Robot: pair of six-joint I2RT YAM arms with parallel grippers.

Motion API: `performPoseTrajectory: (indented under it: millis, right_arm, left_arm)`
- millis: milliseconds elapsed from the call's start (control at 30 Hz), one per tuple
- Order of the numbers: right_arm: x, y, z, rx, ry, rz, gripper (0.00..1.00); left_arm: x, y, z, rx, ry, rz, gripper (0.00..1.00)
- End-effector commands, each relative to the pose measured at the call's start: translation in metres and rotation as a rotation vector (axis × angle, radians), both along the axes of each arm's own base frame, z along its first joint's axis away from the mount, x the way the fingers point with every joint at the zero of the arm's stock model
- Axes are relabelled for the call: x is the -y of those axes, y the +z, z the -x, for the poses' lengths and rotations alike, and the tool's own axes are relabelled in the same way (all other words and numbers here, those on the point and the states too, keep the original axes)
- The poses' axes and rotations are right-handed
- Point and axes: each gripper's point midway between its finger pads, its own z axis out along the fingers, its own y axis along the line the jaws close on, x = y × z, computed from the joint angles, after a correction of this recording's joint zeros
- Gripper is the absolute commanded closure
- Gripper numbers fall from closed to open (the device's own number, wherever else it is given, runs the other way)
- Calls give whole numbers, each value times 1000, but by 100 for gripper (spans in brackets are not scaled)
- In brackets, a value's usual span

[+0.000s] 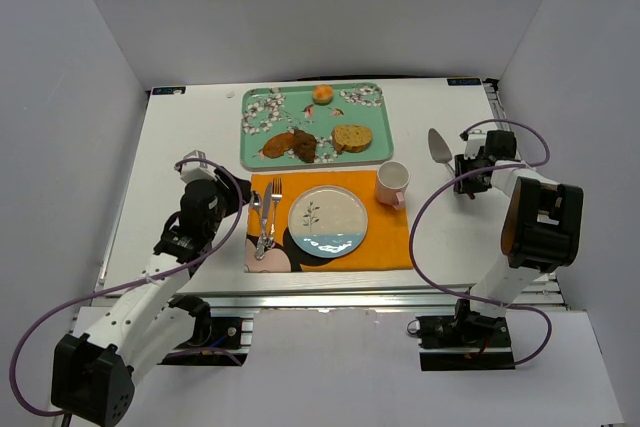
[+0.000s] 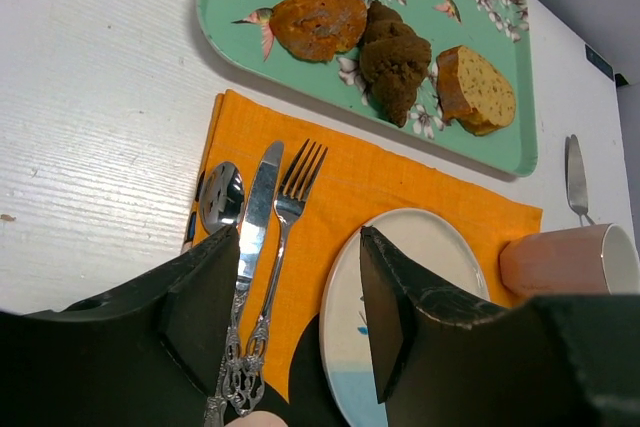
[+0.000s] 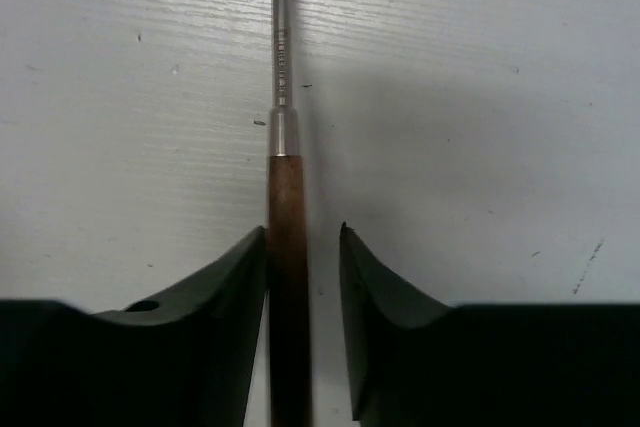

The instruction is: Place the bread

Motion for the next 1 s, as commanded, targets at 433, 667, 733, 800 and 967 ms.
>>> performPoseTrajectory:
  millis: [433, 667, 733, 800, 967]
  right_arm:
    - [-40, 115, -48, 295, 243, 61, 100]
    - [-124, 181, -95, 414, 579, 226, 100]
    - [-156, 187, -121, 362, 542, 187, 100]
    - [-173, 187, -131, 329, 492, 138, 100]
    - [-284, 180, -100, 206, 543, -287, 100]
  left_arm:
    - [3, 6, -3, 17, -11, 12, 39]
    - [4, 7, -5, 16, -14, 7, 39]
    - [4, 8, -5, 19, -12, 7, 39]
    - [4, 10, -5, 24, -9, 11, 39]
    - [5, 10, -6, 18, -8, 16, 39]
